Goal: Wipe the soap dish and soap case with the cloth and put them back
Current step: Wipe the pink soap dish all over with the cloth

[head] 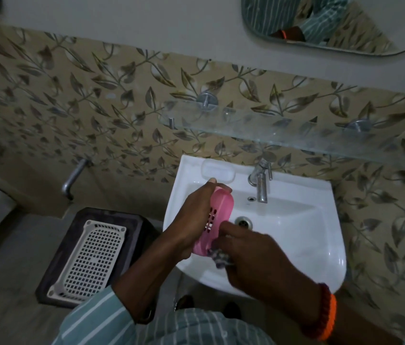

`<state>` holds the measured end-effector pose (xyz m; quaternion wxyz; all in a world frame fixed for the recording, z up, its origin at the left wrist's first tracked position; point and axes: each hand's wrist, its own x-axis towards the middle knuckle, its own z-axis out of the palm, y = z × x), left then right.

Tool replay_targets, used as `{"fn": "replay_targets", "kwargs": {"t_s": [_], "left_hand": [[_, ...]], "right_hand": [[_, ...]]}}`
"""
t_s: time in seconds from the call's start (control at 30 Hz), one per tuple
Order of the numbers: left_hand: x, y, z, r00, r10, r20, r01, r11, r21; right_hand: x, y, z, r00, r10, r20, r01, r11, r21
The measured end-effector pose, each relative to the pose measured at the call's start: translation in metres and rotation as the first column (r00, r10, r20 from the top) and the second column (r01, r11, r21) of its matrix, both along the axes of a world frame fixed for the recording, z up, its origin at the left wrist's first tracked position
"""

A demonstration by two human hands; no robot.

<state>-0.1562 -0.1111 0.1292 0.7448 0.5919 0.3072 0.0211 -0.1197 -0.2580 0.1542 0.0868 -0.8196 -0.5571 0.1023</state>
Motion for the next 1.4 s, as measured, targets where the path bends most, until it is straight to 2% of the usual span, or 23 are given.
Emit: {"fn": "replay_targets", "kwargs": {"t_s": [0.03, 0.1, 0.17, 0.23, 0.27, 0.33, 0.4, 0.43, 0.47, 0.5, 0.57, 0.7, 0.8, 0.9, 0.97, 1.17, 1.23, 1.3, 1.4], "left_hand": [[0.000, 0.000, -0.001, 1.000, 0.006, 0.023, -0.006, 1.000, 0.016], [-0.003, -0.001, -0.003, 0.996, 0.015, 0.084, -0.017, 1.000, 0.019], [-0.003, -0.001, -0.006, 0.986, 0.066, 0.153, -0.066, 0.998, -0.009], [-0.001, -0.002, -0.007, 0.968, 0.112, 0.224, -0.109, 0.994, -0.026], [0.000, -0.002, -0.007, 0.960, 0.127, 0.249, -0.120, 0.992, -0.045], [0.000, 0.000, -0.005, 0.954, 0.142, 0.265, -0.124, 0.989, -0.085], [-0.001, 0.002, -0.005, 0.956, 0.134, 0.260, -0.114, 0.989, -0.089], [-0.001, 0.003, -0.005, 0.959, 0.133, 0.251, -0.115, 0.990, -0.086], [-0.001, 0.003, -0.006, 0.962, 0.135, 0.236, -0.117, 0.989, -0.090], [-0.001, 0.002, -0.007, 0.966, 0.140, 0.219, -0.119, 0.987, -0.105], [-0.001, -0.001, -0.009, 0.969, 0.158, 0.190, -0.133, 0.981, -0.139], [-0.003, -0.009, -0.020, 0.951, 0.225, 0.212, -0.161, 0.946, -0.282], [-0.001, -0.006, -0.025, 0.945, 0.240, 0.221, -0.139, 0.909, -0.393], [-0.001, -0.013, -0.029, 0.962, 0.208, 0.176, -0.114, 0.894, -0.434], [-0.002, -0.017, -0.034, 0.969, 0.203, 0.143, -0.111, 0.868, -0.485], [-0.005, -0.007, -0.033, 0.979, 0.160, 0.130, -0.074, 0.861, -0.503], [-0.006, -0.007, -0.034, 0.983, 0.143, 0.115, -0.063, 0.852, -0.520], [-0.006, -0.008, -0.033, 0.987, 0.133, 0.096, -0.062, 0.846, -0.529], [-0.011, -0.016, -0.034, 0.994, 0.098, 0.046, -0.060, 0.853, -0.519]], "right_hand": [[-0.007, 0.001, -0.003, 0.988, -0.062, -0.144, 0.067, 0.997, 0.028], [-0.010, 0.003, -0.004, 0.879, -0.191, -0.437, 0.255, 0.963, 0.092], [-0.006, 0.008, 0.001, 0.772, -0.206, -0.601, 0.370, 0.915, 0.162], [-0.006, 0.010, 0.008, 0.702, -0.167, -0.692, 0.405, 0.893, 0.196], [-0.006, 0.008, 0.009, 0.707, -0.146, -0.692, 0.392, 0.895, 0.212], [-0.004, 0.001, 0.007, 0.816, -0.153, -0.558, 0.310, 0.930, 0.198], [0.001, -0.006, 0.007, 0.955, -0.182, -0.233, 0.211, 0.972, 0.107], [0.003, -0.007, 0.008, 0.984, -0.166, -0.065, 0.170, 0.983, 0.065], [0.003, -0.006, 0.009, 0.989, -0.143, 0.039, 0.142, 0.989, 0.030], [0.001, -0.004, 0.009, 0.990, -0.120, 0.077, 0.120, 0.993, 0.007], [-0.004, 0.001, 0.007, 0.992, -0.129, -0.005, 0.129, 0.992, 0.011], [-0.001, 0.010, 0.009, 0.897, -0.156, -0.414, 0.218, 0.970, 0.106], [0.001, 0.014, 0.014, 0.830, -0.149, -0.537, 0.313, 0.922, 0.228], [0.011, 0.014, 0.013, 0.890, -0.165, -0.424, 0.327, 0.881, 0.343], [0.015, 0.014, 0.011, 0.888, -0.196, -0.415, 0.360, 0.859, 0.365], [-0.002, -0.001, 0.002, 0.871, -0.104, -0.481, 0.217, 0.959, 0.185], [0.002, -0.003, 0.002, 0.905, -0.088, -0.416, 0.161, 0.976, 0.144], [0.007, 0.001, 0.005, 0.941, -0.080, -0.329, 0.142, 0.975, 0.169], [0.015, 0.009, 0.009, 0.968, -0.138, -0.210, 0.201, 0.926, 0.318]]}}
